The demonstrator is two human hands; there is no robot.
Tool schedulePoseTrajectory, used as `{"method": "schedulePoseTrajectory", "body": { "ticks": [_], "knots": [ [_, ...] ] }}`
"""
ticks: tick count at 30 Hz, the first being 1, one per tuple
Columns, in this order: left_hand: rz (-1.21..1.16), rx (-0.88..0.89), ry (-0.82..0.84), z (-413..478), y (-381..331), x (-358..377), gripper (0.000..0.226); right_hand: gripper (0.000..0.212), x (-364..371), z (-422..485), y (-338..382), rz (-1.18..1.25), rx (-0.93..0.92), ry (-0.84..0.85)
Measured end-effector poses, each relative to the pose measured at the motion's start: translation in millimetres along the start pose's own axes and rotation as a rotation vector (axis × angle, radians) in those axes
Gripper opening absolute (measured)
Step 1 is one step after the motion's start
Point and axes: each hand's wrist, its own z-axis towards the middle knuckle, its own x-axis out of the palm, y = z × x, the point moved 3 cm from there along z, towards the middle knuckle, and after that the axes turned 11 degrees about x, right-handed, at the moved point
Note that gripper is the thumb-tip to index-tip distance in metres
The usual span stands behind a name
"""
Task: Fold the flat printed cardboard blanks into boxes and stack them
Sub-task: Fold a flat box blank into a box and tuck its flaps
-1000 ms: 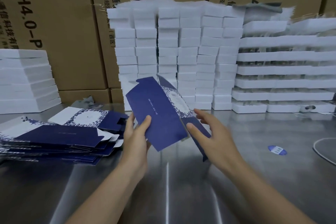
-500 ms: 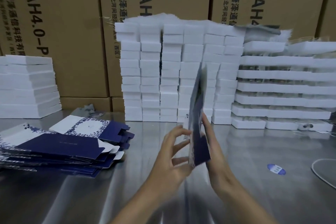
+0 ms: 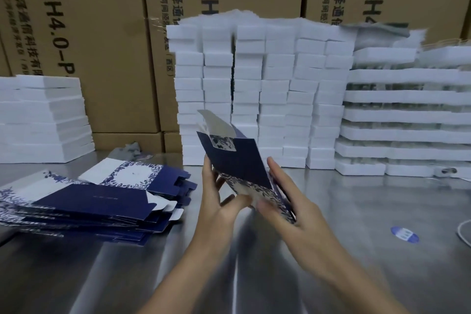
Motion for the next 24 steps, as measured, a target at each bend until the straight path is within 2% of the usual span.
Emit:
{"method": "schedulePoseTrajectory", "body": {
  "ticks": [3,6,8,11,14,18,21,24],
  "knots": [
    [-0.018,0.022,0.043,-3.4,-5.8,4.9,0.093,0.076,-4.3,0.1,1.3,0.043,0.008,-0.125],
    [-0.025,0.028,0.085,-7.0,-9.0,10.3,0.077,0.101,-8.7,-0.2,3.0,0.173,0.03,-0.191],
    [-0.002,0.049,0.106,-9.6,-12.2,14.4,0.066,0.111,-12.2,0.6,5.4,0.264,0.048,-0.193],
    [0.019,0.065,0.082,-10.5,-13.4,15.6,0.059,0.105,-15.1,2.5,8.7,0.334,0.088,-0.17],
    [-0.023,0.008,0.01,-10.1,-9.7,14.7,0.067,0.088,-14.1,1.5,7.4,0.397,0.095,-0.227],
    [0.017,0.058,-0.048,-9.4,-12.4,11.8,0.067,0.081,-17.4,-4.6,10.5,0.261,-0.029,-0.321],
    [0.168,0.118,-0.013,-9.4,-12.6,7.1,0.081,0.082,-21.6,-5.7,11.7,0.062,-0.161,-0.357],
    [0.306,0.156,0.032,-8.8,-8.9,2.0,0.086,0.078,-21.9,-3.4,6.6,-0.083,-0.201,-0.35]
  ]
}}
